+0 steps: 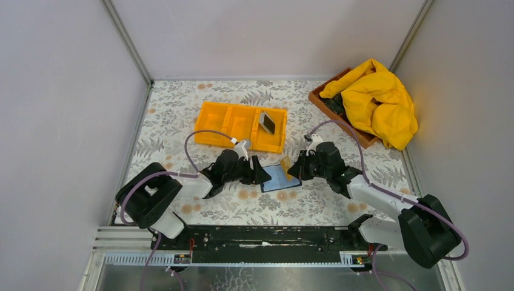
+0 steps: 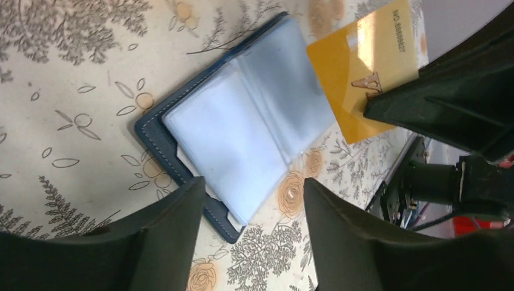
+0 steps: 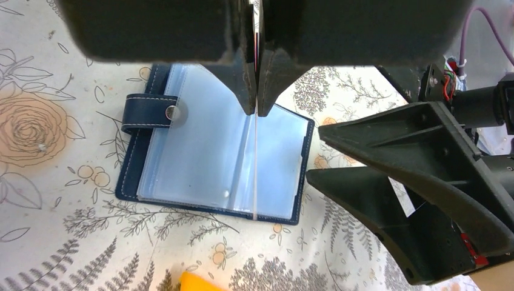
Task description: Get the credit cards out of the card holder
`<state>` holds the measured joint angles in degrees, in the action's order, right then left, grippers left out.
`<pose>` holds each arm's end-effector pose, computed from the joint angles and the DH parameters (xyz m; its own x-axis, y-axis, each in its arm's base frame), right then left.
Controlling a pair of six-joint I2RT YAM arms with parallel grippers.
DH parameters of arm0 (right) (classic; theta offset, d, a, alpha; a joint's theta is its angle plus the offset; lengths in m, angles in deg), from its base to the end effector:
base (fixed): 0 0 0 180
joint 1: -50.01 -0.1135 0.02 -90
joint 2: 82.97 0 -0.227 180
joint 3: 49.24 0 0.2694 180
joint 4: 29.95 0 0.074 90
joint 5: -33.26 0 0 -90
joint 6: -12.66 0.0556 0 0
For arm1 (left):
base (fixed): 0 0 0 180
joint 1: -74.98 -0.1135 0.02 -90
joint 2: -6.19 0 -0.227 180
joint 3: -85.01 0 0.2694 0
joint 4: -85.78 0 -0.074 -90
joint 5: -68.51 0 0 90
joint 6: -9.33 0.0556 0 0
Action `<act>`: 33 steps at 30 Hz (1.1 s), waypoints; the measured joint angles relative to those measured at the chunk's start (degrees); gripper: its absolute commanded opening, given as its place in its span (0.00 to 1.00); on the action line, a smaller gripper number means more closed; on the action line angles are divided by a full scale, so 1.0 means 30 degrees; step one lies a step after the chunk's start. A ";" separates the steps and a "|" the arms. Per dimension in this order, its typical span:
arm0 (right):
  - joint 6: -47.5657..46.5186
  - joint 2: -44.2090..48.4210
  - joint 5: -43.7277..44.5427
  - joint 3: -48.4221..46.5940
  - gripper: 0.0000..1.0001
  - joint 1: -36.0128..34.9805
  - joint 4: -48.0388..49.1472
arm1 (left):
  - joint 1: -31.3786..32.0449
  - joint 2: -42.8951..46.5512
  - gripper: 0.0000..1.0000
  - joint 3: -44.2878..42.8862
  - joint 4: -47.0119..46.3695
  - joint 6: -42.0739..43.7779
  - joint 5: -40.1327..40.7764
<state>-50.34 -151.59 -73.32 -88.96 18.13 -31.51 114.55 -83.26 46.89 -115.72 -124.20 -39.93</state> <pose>0.2318 0.1628 0.1302 -0.7082 0.0720 -0.7024 -0.4417 0.7309 0.5202 0.2170 -0.2022 0.0671 -0.8399 -0.1535 -0.5206 0.3274 0.6217 -0.7116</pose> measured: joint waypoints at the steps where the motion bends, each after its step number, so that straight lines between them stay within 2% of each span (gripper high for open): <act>1: -0.0066 0.0423 0.0160 0.0000 0.00 0.0000 -0.0270 | -0.0022 0.0328 0.72 0.0051 0.0036 0.0131 -0.0029; 7: -0.0568 0.2361 -0.0605 -0.0102 0.00 0.0000 -0.1253 | -0.0073 0.1800 0.71 0.0277 -0.0721 0.0605 -0.1588; 11: -0.0729 0.3067 -0.2820 -0.0102 0.00 0.0000 -0.1654 | -0.0073 0.2113 0.76 0.0284 -0.1887 0.0852 -0.3213; 18: -0.0729 0.4758 -0.6623 -0.0080 0.00 0.0000 -0.2113 | -0.0073 0.2222 0.75 0.0539 -0.3708 0.1071 -0.5632; 24: -0.0612 0.5865 -0.8677 0.0306 0.00 -0.0029 -0.2062 | -0.0073 0.2084 0.66 0.1406 -0.7504 -0.0044 -0.7970; 28: -0.0656 0.5829 -0.8823 0.0444 0.00 -0.0627 -0.2280 | -0.0073 0.1508 0.59 0.1916 -1.0571 -0.1348 -0.9158; 33: -0.1144 0.5260 -0.8335 0.0423 0.00 -0.2106 -0.3133 | -0.0087 0.1384 0.41 0.1967 -1.2218 -0.2033 -0.9755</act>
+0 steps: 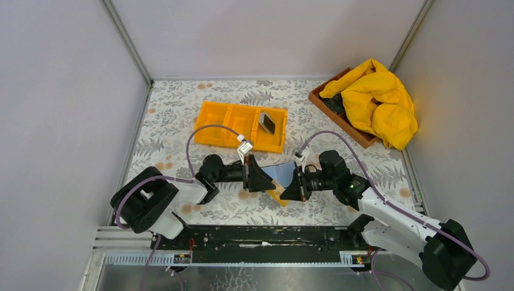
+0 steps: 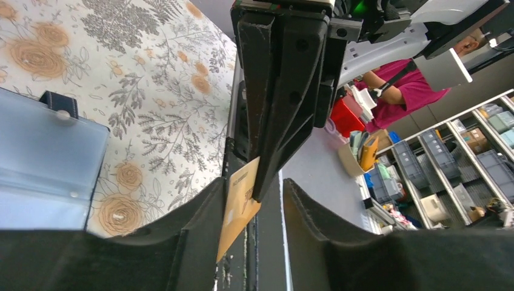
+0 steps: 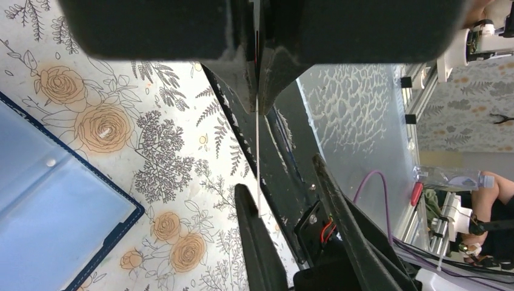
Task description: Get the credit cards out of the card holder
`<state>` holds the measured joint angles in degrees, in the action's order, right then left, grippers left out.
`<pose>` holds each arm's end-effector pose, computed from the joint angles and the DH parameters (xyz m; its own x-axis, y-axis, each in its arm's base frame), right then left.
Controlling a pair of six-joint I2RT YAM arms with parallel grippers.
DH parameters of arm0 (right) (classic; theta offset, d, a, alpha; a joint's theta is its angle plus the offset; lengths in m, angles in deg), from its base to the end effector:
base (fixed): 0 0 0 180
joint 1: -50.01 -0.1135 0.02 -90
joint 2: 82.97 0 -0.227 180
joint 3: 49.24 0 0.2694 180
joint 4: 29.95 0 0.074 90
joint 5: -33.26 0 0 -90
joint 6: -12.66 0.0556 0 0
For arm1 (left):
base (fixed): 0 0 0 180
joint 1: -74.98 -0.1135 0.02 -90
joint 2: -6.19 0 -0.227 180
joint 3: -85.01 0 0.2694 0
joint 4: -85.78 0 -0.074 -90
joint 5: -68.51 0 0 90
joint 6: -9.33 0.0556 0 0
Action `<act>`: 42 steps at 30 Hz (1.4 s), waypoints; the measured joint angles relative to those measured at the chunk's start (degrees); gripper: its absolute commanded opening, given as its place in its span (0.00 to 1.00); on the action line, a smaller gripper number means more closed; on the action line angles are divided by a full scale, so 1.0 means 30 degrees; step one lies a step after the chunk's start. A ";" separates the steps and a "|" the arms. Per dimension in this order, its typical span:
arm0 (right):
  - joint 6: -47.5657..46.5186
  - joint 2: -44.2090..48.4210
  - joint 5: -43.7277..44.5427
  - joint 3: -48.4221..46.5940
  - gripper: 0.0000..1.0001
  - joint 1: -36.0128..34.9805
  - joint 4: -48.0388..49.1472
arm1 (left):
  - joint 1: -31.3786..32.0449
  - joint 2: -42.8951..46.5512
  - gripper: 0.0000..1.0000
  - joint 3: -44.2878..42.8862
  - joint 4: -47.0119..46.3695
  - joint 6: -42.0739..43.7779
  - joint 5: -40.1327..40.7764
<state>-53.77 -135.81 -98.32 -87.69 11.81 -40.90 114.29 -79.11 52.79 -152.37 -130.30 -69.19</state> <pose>0.1723 0.1825 0.1780 -0.6817 -0.1559 -0.7148 -0.7215 0.3047 0.6217 0.1861 -0.2055 0.1342 -0.7148 -0.0774 -0.6950 0.6975 -0.0077 -0.7166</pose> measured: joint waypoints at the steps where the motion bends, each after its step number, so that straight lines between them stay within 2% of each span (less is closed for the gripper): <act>1: -0.0073 -0.0073 0.0117 0.0000 0.00 -0.0102 -0.0117 | 0.0000 -0.0015 0.36 0.0000 -0.0146 -0.0066 -0.0095; 3: -0.0182 -0.0102 0.0219 0.0000 0.00 -0.0160 -0.0248 | 0.0000 -0.0109 0.32 0.0000 -0.0284 -0.0153 -0.0219; 8: -0.0386 -0.0095 0.0663 -0.0058 0.00 -0.0226 -0.0503 | -0.0044 -0.0452 0.40 0.0000 -0.0321 -0.0248 -0.0270; 12: -0.0525 -0.0022 0.1005 -0.0197 0.00 -0.0248 -0.0743 | -0.0051 -0.0481 0.43 0.0007 -0.0342 -0.0277 -0.0284; 21: -0.0663 0.0903 0.1865 -0.0240 0.00 -0.0270 -0.1158 | -0.0073 -0.0481 0.43 0.0000 -0.0335 -0.0248 -0.0291; 24: -0.0663 0.1129 0.2011 -0.0277 0.00 -0.0270 -0.1239 | -0.0087 -0.0481 0.35 0.0000 -0.0335 -0.0240 -0.0299; 27: -0.0663 0.1195 0.2047 -0.0291 0.00 -0.0270 -0.1290 | -0.0124 -0.0481 0.17 0.0007 -0.0321 -0.0160 -0.0291; 31: -0.0648 0.1195 0.1996 -0.0313 0.00 -0.0270 -0.1326 | -0.0175 -0.0481 0.01 0.0080 -0.0248 0.0007 -0.0255; 34: -0.0619 0.1158 0.1982 -0.0313 0.00 -0.0270 -0.1326 | -0.0175 -0.0488 0.00 0.0080 -0.0313 0.0058 -0.0328; 35: -0.0605 0.1144 0.1982 -0.0313 0.02 -0.0270 -0.1326 | -0.0175 -0.0510 0.00 0.0080 -0.0335 0.0051 -0.0350; 39: -0.0597 0.1151 0.2404 -0.0321 0.48 -0.0270 -0.1494 | -0.0175 -0.0729 0.00 0.0080 -0.0554 -0.0066 -0.0364; 40: -0.0729 0.1217 0.3045 -0.0372 0.55 -0.0270 -0.1705 | -0.0175 -0.0794 0.00 0.0080 -0.0656 -0.0175 -0.0386; 42: -0.0809 0.1559 0.4524 -0.0597 0.54 -0.0262 -0.2222 | -0.0189 -0.0874 0.00 0.0095 -0.0809 -0.0386 -0.0372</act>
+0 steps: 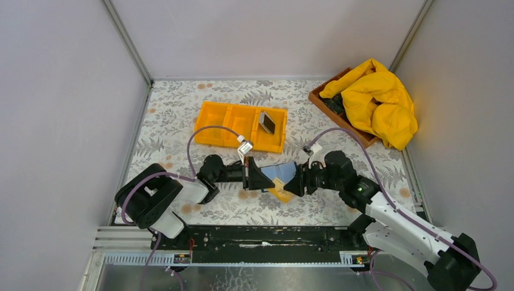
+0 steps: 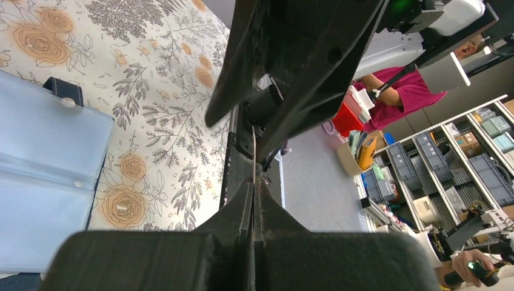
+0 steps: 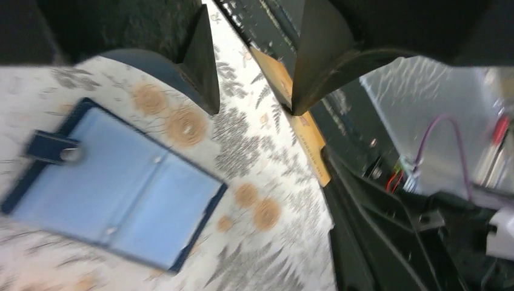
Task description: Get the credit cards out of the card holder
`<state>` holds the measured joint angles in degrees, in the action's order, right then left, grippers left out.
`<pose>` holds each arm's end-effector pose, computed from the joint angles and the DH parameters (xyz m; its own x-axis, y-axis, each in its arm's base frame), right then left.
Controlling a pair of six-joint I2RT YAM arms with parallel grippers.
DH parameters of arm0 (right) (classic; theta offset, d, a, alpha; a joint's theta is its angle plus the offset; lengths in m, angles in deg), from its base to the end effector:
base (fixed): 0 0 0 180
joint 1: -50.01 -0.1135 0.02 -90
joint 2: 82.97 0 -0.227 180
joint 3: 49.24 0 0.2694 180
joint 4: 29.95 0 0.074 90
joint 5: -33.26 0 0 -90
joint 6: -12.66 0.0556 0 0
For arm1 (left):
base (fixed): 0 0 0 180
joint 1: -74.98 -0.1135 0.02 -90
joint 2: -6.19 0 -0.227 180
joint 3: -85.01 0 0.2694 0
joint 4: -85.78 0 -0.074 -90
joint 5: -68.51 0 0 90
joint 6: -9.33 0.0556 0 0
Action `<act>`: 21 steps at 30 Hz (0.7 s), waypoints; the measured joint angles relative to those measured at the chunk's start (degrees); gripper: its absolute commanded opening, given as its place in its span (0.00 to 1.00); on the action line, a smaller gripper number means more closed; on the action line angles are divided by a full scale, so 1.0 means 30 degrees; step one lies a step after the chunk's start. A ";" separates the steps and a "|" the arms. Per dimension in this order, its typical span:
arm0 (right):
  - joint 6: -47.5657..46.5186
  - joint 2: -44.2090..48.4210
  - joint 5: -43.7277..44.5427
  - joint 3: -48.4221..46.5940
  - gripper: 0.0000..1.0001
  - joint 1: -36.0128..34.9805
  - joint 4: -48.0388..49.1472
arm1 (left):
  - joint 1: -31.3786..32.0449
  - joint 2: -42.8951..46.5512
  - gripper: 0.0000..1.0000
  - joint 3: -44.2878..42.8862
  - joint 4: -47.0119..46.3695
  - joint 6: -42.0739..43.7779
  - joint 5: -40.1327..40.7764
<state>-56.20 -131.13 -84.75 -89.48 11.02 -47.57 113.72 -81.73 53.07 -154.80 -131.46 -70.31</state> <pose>0.1751 0.1754 0.1924 -0.6317 -0.1017 -0.7685 -0.7044 0.4892 0.5143 0.1865 -0.2033 0.1259 -0.7331 -0.0659 -0.6769 0.6789 -0.0110 -0.7342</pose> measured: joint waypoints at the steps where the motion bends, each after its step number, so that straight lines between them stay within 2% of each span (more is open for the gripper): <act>1: -0.0087 0.0328 0.0925 -0.0146 0.54 -0.0007 -0.0284 | -0.0087 -0.0007 0.00 0.0029 -0.0051 -0.0058 0.0087; 5: 0.0029 0.2098 0.5887 -0.0729 0.55 0.0000 -0.1188 | -0.0335 0.0379 0.00 -0.0007 0.0867 0.0299 0.1013; 10: 0.0270 0.2528 1.1191 -0.0780 0.55 0.0022 -0.1428 | -0.0590 0.2222 0.00 -0.2616 0.7657 0.2499 0.5661; 16: 0.0488 0.1566 1.3063 0.0444 0.54 0.0095 -0.0583 | -0.1654 0.2004 0.00 -0.7927 1.3274 0.4284 1.0397; 21: 0.0780 0.0809 1.3129 0.2025 0.53 0.0146 0.0372 | -0.2827 -0.0131 0.00 -1.2998 1.7114 0.5472 1.2342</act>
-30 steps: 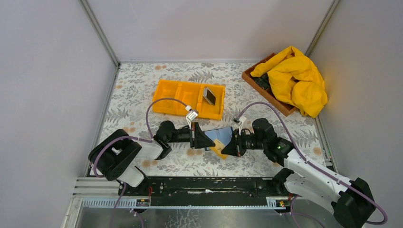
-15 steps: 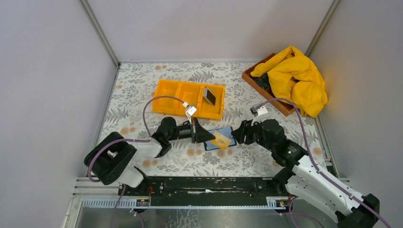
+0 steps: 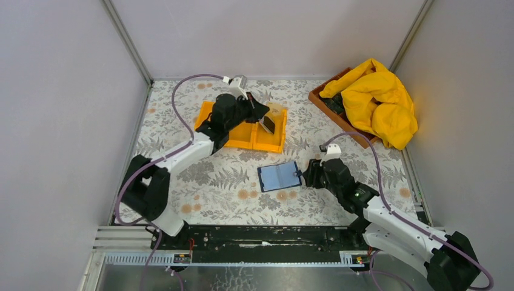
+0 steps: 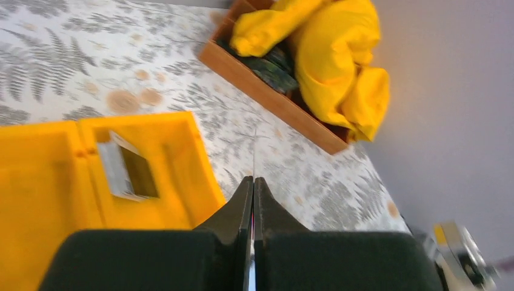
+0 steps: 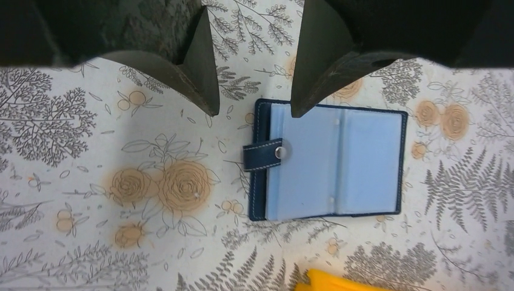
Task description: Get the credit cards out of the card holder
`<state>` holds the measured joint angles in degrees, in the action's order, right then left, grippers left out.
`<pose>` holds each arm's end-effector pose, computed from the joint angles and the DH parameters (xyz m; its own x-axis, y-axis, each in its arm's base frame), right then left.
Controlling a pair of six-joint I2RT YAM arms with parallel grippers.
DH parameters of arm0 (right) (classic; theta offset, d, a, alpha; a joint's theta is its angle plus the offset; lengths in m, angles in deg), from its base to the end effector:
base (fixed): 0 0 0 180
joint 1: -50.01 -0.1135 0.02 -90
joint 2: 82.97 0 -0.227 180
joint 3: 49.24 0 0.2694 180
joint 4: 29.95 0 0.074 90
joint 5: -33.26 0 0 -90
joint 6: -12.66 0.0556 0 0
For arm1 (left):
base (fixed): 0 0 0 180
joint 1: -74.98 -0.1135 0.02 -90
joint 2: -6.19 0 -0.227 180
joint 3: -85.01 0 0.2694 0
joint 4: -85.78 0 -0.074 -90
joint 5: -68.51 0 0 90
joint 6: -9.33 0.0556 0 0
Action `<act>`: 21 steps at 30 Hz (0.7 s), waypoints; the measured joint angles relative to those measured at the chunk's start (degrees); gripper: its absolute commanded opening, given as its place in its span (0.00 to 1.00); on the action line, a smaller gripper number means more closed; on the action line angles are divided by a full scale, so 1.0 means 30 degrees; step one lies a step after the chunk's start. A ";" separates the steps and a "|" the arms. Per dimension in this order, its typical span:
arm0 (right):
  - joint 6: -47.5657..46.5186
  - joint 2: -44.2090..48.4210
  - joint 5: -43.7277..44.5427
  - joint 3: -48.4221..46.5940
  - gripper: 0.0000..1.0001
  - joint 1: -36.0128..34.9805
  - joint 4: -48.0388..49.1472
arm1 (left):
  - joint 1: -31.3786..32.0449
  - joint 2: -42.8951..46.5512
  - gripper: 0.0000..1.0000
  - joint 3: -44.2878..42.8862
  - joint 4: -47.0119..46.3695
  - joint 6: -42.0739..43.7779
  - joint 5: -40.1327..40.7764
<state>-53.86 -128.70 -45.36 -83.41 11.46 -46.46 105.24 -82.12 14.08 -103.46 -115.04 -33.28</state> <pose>0.1936 0.1403 0.1616 -0.5267 0.0797 -0.8463 -0.2888 0.9196 0.2664 0.3376 -0.2101 0.2417 -0.4781 -0.3609 -0.8008 0.4823 0.6541 -0.5827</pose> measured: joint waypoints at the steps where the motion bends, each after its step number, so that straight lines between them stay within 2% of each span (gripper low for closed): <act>1: 0.0080 -0.0058 -0.0007 0.0328 0.53 0.0015 0.0226 | -0.0226 -0.0597 0.00 -0.0823 0.0546 0.0182 0.0189; 5: 0.0270 -0.0488 0.0036 0.1086 0.52 0.0073 0.1224 | -0.0721 -0.3118 0.00 -0.3351 0.2703 0.0823 0.0903; 10: 0.0488 -0.2251 0.0007 0.1457 0.52 0.0175 0.2463 | -0.0743 -0.5384 0.00 -0.4590 0.4656 0.1603 0.1617; 21: 0.0634 -0.3861 -0.0138 0.1464 0.52 0.0372 0.3679 | -0.0481 -0.7271 0.00 -0.6390 0.6426 0.2463 0.2900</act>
<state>-51.96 -140.29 -45.78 -79.01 12.58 -35.42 103.80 -103.94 -5.09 -84.18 -107.66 -24.58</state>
